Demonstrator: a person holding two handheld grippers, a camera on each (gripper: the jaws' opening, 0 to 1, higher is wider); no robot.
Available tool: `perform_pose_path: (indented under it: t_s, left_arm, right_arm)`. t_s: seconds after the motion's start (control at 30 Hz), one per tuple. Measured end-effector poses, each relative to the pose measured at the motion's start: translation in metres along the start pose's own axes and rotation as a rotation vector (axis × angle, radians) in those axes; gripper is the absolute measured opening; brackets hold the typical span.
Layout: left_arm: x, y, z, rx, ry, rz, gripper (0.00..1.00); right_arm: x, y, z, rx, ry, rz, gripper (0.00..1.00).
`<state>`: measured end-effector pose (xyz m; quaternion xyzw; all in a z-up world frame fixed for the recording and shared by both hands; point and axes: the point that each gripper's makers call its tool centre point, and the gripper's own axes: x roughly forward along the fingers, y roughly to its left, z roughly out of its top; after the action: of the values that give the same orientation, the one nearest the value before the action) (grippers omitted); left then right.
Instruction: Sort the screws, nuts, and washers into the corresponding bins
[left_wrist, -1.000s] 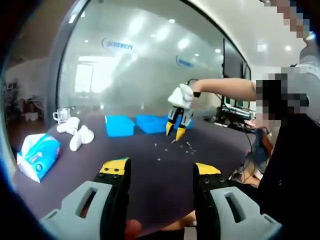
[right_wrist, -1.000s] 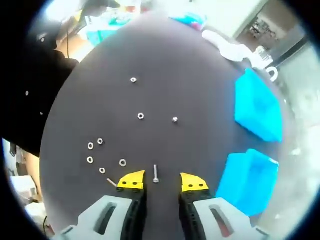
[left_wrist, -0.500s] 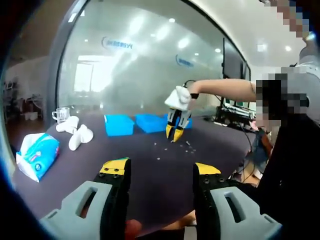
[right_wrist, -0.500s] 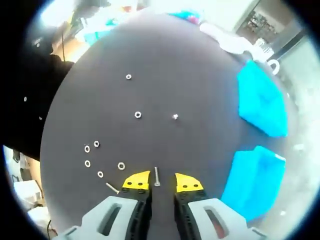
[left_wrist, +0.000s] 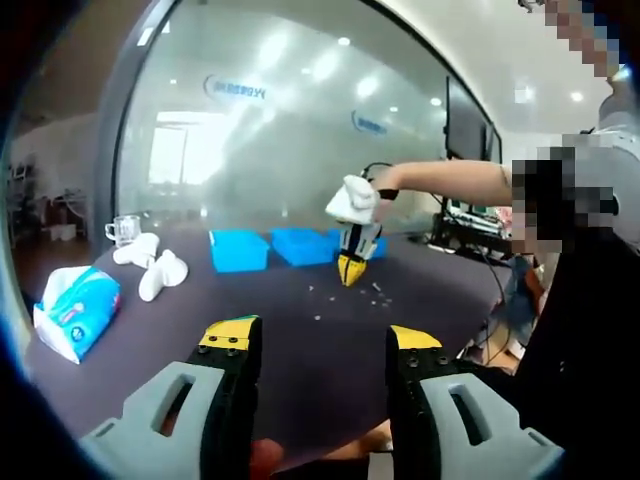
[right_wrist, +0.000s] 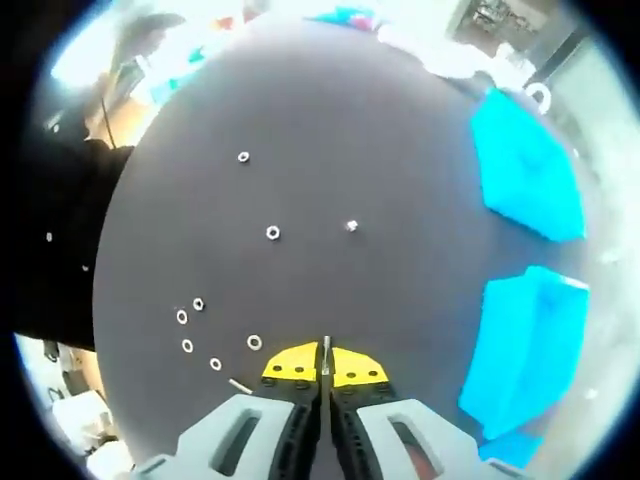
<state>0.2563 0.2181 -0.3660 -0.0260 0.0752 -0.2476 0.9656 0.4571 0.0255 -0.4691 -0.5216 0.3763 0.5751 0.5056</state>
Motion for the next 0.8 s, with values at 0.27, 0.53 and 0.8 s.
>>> perform_pose_path:
  t_s: [0.27, 0.53, 0.8]
  left_arm:
    - [-0.001, 0.002, 0.001, -0.005, -0.004, 0.004, 0.48]
    - [0.006, 0.003, 0.008, -0.004, -0.021, -0.005, 0.48]
    - [0.018, -0.003, 0.016, 0.005, -0.032, -0.029, 0.48]
  right_arm:
    - [-0.02, 0.01, 0.016, 0.151, -0.184, 0.046, 0.0]
    - [-0.054, 0.008, 0.01, 0.348, -0.403, -0.025, 0.0]
    - [-0.096, 0.0, -0.027, 0.542, -0.591, -0.295, 0.0]
